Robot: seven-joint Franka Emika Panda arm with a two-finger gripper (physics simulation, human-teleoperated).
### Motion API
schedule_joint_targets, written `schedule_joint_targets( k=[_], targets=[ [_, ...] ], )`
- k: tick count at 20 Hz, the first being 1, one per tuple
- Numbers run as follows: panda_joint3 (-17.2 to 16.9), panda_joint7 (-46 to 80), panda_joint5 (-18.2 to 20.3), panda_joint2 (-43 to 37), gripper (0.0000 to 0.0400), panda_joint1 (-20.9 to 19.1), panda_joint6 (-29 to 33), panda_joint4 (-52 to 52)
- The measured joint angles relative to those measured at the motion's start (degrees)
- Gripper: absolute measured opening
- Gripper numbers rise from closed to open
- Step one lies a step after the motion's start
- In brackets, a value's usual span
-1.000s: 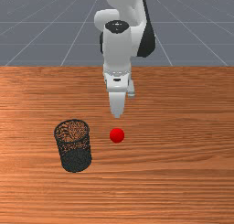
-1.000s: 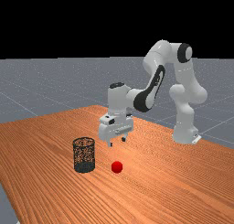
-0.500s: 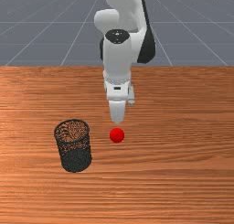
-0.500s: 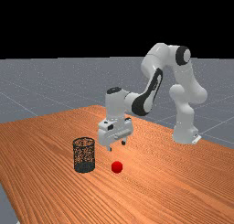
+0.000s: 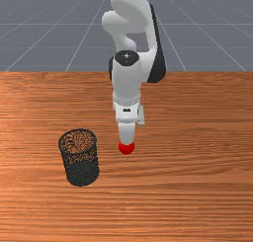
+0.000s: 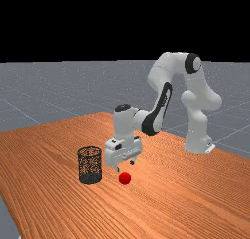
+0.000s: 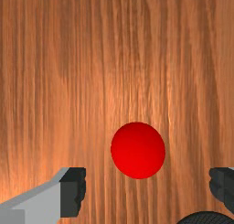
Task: Put the ball into the container
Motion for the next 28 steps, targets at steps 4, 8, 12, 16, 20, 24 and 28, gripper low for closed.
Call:
schedule_joint_targets(
  k=[4,8,12,16,20,24,28],
  targets=[
    [0.01,0.00,0.00,2.93,0.0400,0.01,-2.28,2.77],
    [0.01,0.00,0.00,5.59,0.0400,0.01,-0.29,3.28],
    [0.00,0.00,0.00,7.51,0.0400,0.00,1.43,3.60],
    [0.00,0.00,0.00,9.74,0.0400,0.00,1.56,4.92],
    [0.00,0.00,-0.02,10.62,0.0279,0.01,2.81,5.85],
    [-0.35,0.44,-0.36,10.08,0.0279,0.36,4.87,4.52],
    [-0.15,0.19,-0.14,6.10,0.0279,0.14,8.99,0.13]
  ],
)
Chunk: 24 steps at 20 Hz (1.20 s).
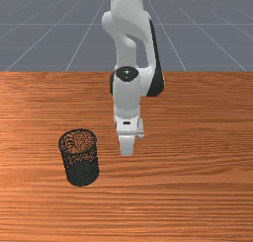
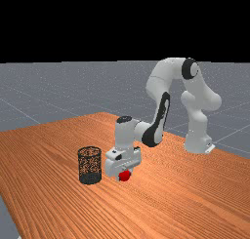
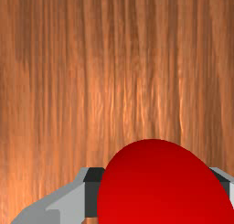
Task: Put the ball into the container
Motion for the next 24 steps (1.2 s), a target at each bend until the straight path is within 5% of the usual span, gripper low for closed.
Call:
schedule_joint_targets(
  k=[8,16,17,24],
  targets=[
    [0.01,-0.02,0.00,-8.93,0.0279,0.01,-8.26,-1.03],
    [-0.26,-3.68,0.75,-13.92,0.0279,-2.00,-8.42,-2.79],
    [-2.44,-1.67,-3.21,-12.94,0.0279,-1.07,-12.20,-0.54],
    [-2.51,-12.11,1.30,-12.08,0.0279,-8.40,-9.86,0.01]
  ],
)
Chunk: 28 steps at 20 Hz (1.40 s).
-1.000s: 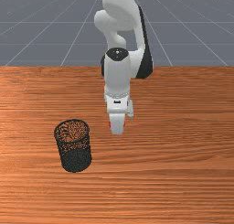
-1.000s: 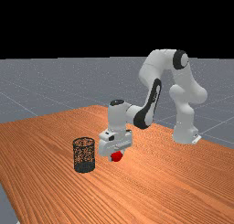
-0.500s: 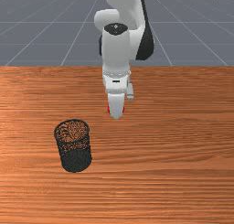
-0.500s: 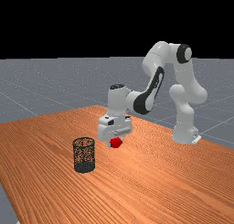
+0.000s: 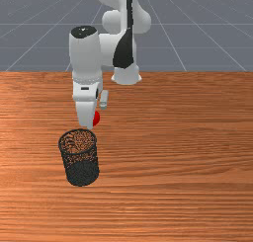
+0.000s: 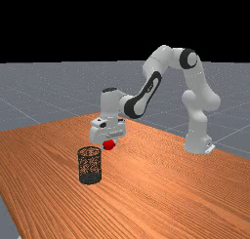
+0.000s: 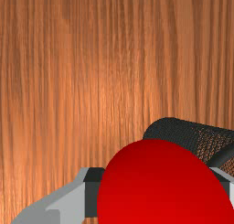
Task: Put the ball into the container
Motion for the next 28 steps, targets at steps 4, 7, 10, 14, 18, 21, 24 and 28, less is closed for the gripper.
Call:
schedule_joint_targets(
  k=[4,7,10,14,18,21,24,28],
  targets=[
    [-0.20,-0.14,0.12,-1.01,0.0279,-0.44,-5.02,1.83],
    [-0.63,1.23,-0.49,-2.34,0.0279,-0.02,-6.66,2.18],
    [-0.57,0.62,-0.63,-3.63,0.0279,-0.07,-7.85,2.33],
    [-0.33,0.08,-0.66,-0.86,0.0279,-0.08,-9.89,7.08],
    [-0.43,1.45,-0.97,5.92,0.0280,0.33,-18.10,18.78],
    [-0.30,1.72,-0.86,9.88,0.0280,0.43,-20.63,25.20],
    [0.01,-0.36,-0.69,10.23,0.0279,-0.21,-18.78,25.14],
    [-0.23,-1.37,-0.59,10.85,0.0279,-1.16,-18.78,25.77]
  ],
)
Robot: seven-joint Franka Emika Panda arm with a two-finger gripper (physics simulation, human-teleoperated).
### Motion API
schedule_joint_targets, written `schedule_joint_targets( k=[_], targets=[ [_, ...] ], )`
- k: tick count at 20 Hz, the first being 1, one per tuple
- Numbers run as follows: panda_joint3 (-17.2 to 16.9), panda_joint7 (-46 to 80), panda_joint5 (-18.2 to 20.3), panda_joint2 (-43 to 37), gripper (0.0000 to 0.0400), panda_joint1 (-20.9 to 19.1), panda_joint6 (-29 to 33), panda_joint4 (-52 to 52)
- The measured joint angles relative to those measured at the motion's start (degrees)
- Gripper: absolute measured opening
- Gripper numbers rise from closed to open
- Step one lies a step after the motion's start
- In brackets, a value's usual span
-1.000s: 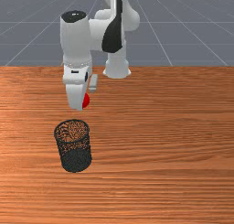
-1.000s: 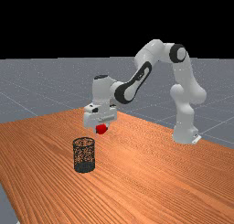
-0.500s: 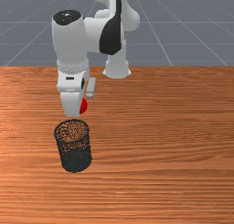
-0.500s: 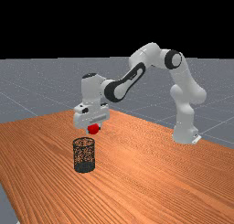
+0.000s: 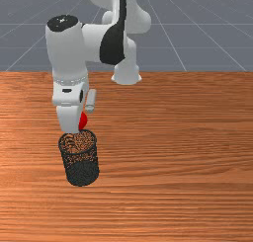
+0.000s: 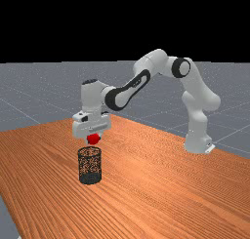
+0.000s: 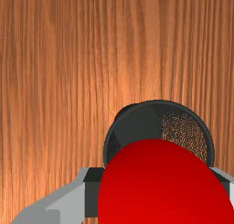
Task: Put the ball into the container
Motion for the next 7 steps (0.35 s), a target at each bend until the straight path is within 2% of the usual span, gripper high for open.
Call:
schedule_joint_targets(
  k=[4,5,7],
  targets=[
    [-0.13,0.84,0.17,3.68,0.0279,-0.11,-3.45,6.21],
    [-0.13,0.97,0.14,5.34,0.0332,-0.08,-5.18,9.17],
    [-0.12,1.23,0.08,6.83,0.0375,0.05,-6.75,11.71]
  ],
)
